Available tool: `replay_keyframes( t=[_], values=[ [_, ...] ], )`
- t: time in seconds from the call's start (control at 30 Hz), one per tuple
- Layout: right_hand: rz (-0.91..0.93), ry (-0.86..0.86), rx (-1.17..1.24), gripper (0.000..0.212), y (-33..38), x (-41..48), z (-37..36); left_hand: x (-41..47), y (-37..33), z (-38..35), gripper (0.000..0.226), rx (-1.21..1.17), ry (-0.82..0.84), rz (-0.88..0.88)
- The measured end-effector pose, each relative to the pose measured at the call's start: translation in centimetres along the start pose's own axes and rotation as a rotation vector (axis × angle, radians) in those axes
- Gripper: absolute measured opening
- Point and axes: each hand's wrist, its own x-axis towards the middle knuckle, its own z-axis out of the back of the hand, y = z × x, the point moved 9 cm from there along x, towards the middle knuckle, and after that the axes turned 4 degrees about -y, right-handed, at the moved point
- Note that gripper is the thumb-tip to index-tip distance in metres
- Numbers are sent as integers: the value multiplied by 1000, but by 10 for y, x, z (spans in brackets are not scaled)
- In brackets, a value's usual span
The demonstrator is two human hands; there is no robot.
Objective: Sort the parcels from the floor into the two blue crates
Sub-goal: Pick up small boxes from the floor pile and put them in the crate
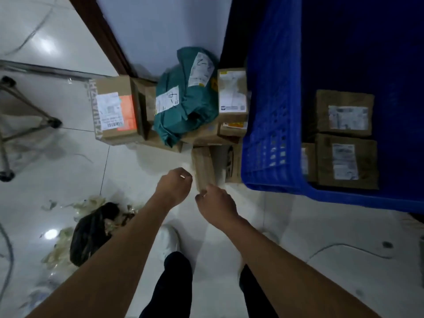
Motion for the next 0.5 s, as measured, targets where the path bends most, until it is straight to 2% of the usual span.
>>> replay_keyframes(
  t=[0.13, 0.23, 0.3, 0.4, 0.5],
  values=[
    [-61, -38, -92, 36, -47, 78, -40, 71, 57, -41, 21, -109, 76, 26],
    [-98, -56, -110, 36, -75, 126, -62, 103, 94, -64, 42, -183, 90, 92],
    [-141, -64, -55, 38, -94, 154, -76, 117, 112, -86, 47, -207, 112, 119],
    [-263, -81, 161, 57, -122, 192, -95, 139, 131, -124, 57, -249, 129, 139],
    [-314, -65, 298, 67, -144, 225, -115, 156, 126, -159, 52, -228, 142, 109]
  ],
)
